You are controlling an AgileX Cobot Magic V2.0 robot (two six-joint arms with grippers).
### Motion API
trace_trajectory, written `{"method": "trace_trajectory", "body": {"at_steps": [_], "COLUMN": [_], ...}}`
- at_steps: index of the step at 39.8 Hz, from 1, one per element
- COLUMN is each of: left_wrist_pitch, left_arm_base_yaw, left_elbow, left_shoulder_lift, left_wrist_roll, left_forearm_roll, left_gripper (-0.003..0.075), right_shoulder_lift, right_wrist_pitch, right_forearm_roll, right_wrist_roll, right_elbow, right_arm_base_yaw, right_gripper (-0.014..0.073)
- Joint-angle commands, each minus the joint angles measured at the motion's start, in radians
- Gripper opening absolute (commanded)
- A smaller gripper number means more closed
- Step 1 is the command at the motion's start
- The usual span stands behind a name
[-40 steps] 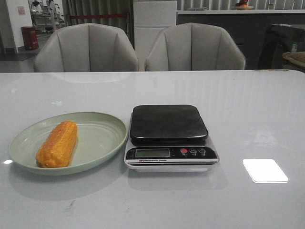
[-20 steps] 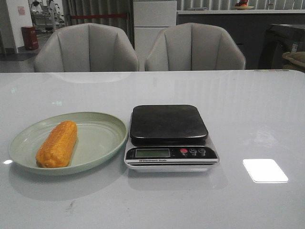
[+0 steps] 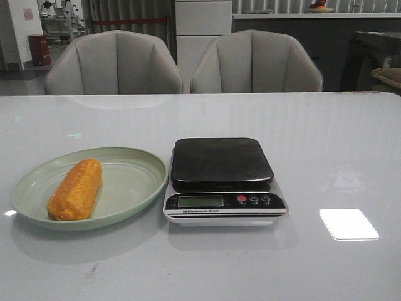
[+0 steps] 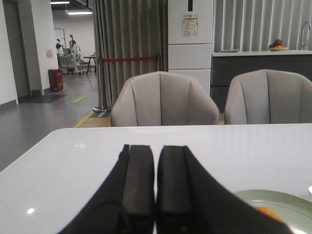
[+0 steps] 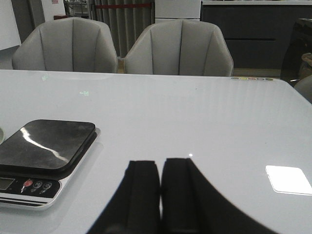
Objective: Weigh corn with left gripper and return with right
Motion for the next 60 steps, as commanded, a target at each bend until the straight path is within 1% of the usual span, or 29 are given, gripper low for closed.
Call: {"method": "trace_trajectory", "body": {"at_steps": [1, 7, 9, 19, 22, 25, 26, 36, 43, 45, 47, 52, 55, 58, 60], "left_wrist_pitch": [-0.106, -0.092, -0.064, 0.244, 0.369, 0.481, 0.499, 0.500, 0.502, 0.504, 0.504, 0.501, 0.497, 0.497, 0.497], "left_arm_base_yaw": [0.002, 0.002, 0.002, 0.002, 0.002, 0.002, 0.002, 0.000, -0.051, -0.067, -0.081, -0.120, -0.145, -0.161, -0.174], "left_elbow": [0.025, -0.037, -0.074, -0.306, -0.378, -0.424, -0.430, -0.424, -0.424, -0.424, -0.424, -0.428, -0.430, -0.437, -0.452], "left_shoulder_lift": [-0.019, -0.005, 0.010, 0.168, 0.219, 0.260, 0.269, 0.296, 0.297, 0.297, 0.297, 0.309, 0.328, 0.356, 0.388], "left_wrist_roll": [-0.007, -0.009, -0.009, -0.009, -0.009, -0.009, -0.009, -0.009, -0.009, -0.009, -0.009, -0.012, -0.012, -0.012, -0.012], "left_forearm_roll": [-0.011, -0.040, -0.040, -0.040, -0.040, -0.041, -0.041, -0.041, -0.041, -0.041, -0.041, -0.045, -0.048, -0.048, -0.049], "left_gripper": [0.0113, 0.0113, 0.0113, 0.0113, 0.0113, 0.0113, 0.0113, 0.0113, 0.0120, 0.0150, 0.0201, 0.0404, 0.0545, 0.0610, 0.0617], "right_shoulder_lift": [-0.020, -0.020, -0.020, -0.020, -0.020, -0.020, -0.020, -0.020, -0.020, -0.020, -0.020, -0.020, -0.020, -0.020, -0.020], "right_wrist_pitch": [-0.081, -0.081, -0.081, -0.081, -0.081, -0.081, -0.081, -0.081, -0.081, -0.081, -0.081, -0.081, -0.081, -0.081, -0.081], "right_forearm_roll": [-0.001, -0.001, -0.001, -0.001, -0.001, -0.001, -0.001, -0.001, -0.001, -0.001, -0.001, -0.001, -0.001, -0.001, -0.001], "right_wrist_roll": [0.001, 0.001, 0.001, 0.001, 0.001, 0.001, 0.001, 0.001, 0.001, 0.001, 0.001, 0.001, 0.001, 0.001, 0.001], "right_elbow": [0.007, 0.007, 0.007, 0.007, 0.007, 0.007, 0.007, 0.007, 0.007, 0.007, 0.007, 0.007, 0.007, 0.007, 0.007], "right_arm_base_yaw": [-0.007, -0.007, -0.007, -0.007, -0.007, -0.007, -0.007, -0.007, -0.007, -0.007, -0.007, -0.007, -0.007, -0.007, -0.007], "right_gripper": [0.0183, 0.0183, 0.0183, 0.0183, 0.0183, 0.0183, 0.0183, 0.0183, 0.0183, 0.0183, 0.0183, 0.0183, 0.0183, 0.0183, 0.0183]}}
